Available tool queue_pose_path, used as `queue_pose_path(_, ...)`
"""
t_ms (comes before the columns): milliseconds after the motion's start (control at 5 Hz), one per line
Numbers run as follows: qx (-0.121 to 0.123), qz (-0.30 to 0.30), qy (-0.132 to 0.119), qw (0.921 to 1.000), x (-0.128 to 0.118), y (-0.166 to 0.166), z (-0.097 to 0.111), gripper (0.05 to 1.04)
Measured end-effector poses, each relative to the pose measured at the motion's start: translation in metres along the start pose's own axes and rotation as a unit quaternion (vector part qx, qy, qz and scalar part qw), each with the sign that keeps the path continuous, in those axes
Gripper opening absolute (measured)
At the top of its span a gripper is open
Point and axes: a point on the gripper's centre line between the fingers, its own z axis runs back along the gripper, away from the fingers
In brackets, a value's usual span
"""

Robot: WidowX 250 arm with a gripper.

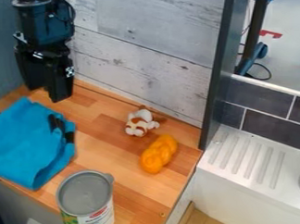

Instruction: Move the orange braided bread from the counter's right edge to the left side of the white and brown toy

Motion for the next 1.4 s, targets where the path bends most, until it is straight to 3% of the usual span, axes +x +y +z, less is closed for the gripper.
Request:
queue_pose_path(200, -0.006, 0.001, 0.009, 0.9999, -0.001, -0.001, -0.006, 1.001)
queue_pose_path(400, -0.012, -0.046, -0.010, 0.9988, 0.014, -0.030, -0.012, 1.001)
queue_pose_path(600, -0.007, -0.112, -0.041, 0.9928, 0.035, -0.069, -0.015, 1.001)
queue_pose_path(800, -0.012, -0.146, -0.047, 0.9881, 0.054, -0.098, -0.034, 1.001)
queue_pose_path(1000, -0.010, -0.142, -0.037, 0.9891, 0.065, -0.114, -0.054, 1.001)
queue_pose_path(1200, -0.005, -0.149, -0.053, 0.9874, 0.083, -0.117, -0.067, 1.001)
queue_pose_path(1400, -0.002, -0.136, -0.034, 0.9902, 0.089, -0.113, -0.081, 1.001)
